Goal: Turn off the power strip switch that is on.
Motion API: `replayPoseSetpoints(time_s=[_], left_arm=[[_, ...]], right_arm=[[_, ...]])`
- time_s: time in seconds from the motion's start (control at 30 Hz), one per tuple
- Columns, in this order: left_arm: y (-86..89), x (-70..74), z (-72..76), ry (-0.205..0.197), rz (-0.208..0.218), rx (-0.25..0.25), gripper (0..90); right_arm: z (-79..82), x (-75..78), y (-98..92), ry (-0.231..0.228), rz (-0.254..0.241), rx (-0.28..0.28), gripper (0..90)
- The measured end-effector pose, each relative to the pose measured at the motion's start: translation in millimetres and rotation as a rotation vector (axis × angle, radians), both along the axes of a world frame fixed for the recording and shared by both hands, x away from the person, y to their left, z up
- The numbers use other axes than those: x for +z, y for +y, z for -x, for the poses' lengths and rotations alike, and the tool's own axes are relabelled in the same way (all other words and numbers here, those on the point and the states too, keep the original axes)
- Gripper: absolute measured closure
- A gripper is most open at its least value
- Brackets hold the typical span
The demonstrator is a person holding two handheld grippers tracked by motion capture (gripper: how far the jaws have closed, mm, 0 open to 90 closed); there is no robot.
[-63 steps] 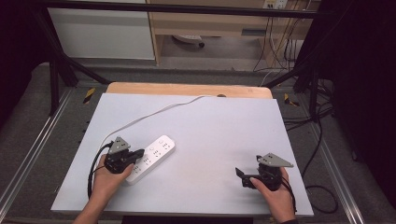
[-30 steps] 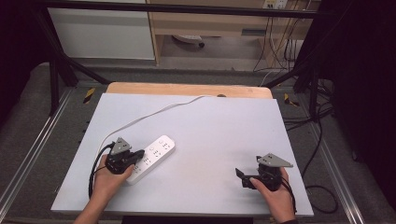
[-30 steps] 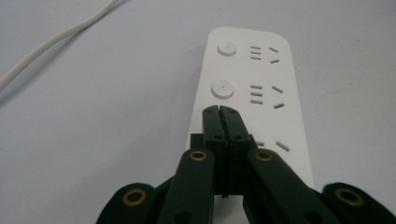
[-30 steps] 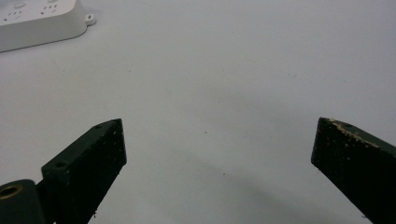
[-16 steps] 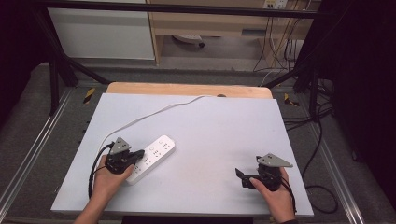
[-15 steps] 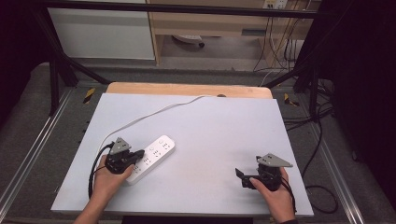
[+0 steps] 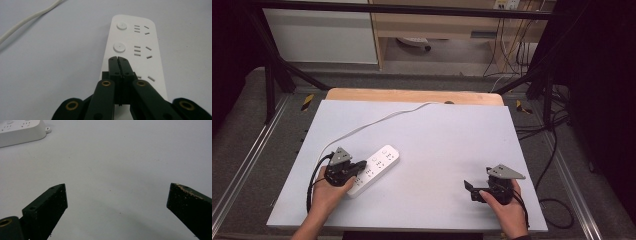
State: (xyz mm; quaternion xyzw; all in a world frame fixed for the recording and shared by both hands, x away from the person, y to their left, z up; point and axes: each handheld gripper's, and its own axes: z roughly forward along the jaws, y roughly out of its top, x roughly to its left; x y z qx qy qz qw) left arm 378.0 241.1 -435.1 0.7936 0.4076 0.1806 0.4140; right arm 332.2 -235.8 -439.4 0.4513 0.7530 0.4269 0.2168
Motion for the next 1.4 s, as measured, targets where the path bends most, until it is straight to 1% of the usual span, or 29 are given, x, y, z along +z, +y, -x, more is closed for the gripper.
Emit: replayPoseSetpoints(time_s=[0.27, 0.43, 0.6, 0.8, 1.27, 1.4], left_arm=[[0.3, -0.1, -0.4, 0.006, 0.010, 0.005, 90.0], [-0.1, 0.1, -0.5, 0.007, 0.007, 0.006, 90.0], [1.7, -0.1, -1.3, 0.017, 0.022, 0.005, 90.0], [2.0, 0.3, -1.3, 0.020, 0.015, 0.001, 90.0], [3.0, 0.2, -2.1, 0.024, 0.021, 0.004, 90.0], [2.6, 0.4, -1.8, 0.021, 0.016, 0.003, 90.0]], right_arm=[[0.0, -0.6, 0.4, 0.003, -0.001, 0.000, 3.8], [-0.1, -0.7, 0.3, 0.005, -0.002, -0.001, 3.8], [-0.5, -1.3, 0.4, 0.009, -0.002, 0.002, 4.0], [-0.6, -1.5, 0.3, 0.009, -0.002, 0.003, 3.7], [-1.0, -2.0, 0.0, 0.012, -0.003, 0.002, 3.7], [-0.8, -1.5, 0.1, 0.010, -0.007, 0.001, 3.7]])
